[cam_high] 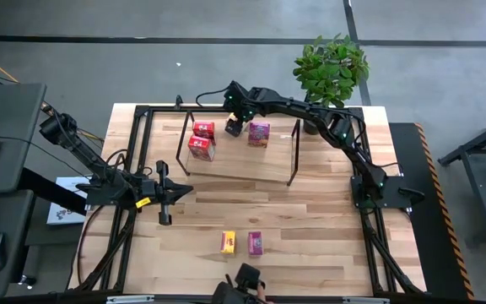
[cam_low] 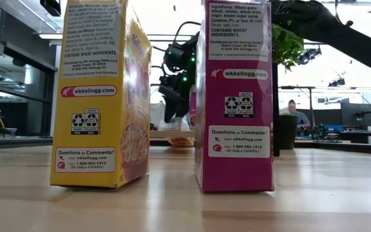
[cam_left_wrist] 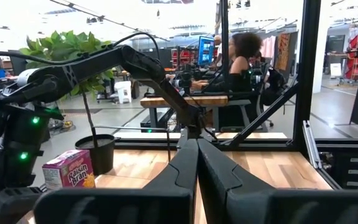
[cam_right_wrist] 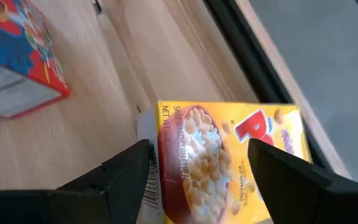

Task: Stack cereal on shelf
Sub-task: Put the yellow cereal box on the shelf

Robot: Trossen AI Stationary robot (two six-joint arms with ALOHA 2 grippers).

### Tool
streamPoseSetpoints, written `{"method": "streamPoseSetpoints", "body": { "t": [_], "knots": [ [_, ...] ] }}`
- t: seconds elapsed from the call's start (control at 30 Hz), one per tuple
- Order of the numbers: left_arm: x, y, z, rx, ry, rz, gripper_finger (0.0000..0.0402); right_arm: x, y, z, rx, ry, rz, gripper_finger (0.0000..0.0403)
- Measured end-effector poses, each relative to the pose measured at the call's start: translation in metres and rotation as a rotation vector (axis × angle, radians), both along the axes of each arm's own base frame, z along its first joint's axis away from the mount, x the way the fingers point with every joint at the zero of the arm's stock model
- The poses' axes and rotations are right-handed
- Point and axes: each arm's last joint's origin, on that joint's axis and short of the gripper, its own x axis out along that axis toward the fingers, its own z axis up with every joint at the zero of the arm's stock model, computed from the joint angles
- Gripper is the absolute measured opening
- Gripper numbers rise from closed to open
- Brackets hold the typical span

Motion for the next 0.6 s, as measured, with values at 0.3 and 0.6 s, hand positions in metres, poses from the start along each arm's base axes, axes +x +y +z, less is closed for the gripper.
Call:
{"method": "streamPoseSetpoints", "body": {
  "t": [0.3, 0.6],
  "knots": [
    [0.0, 0.0, -0.0001, -0.006, 0.0, -0.001, 0.0, 0.0024, 0.0036, -0.0091, 0.016, 0.028, 0.004, 0.0183],
    [0.0, 0.0, 0.0, -0.007, -0.001, -0.001, 0.0001, 0.006, 0.0066, -0.0066, -0.005, 0.008, 0.029, 0.0017]
  ]
}}
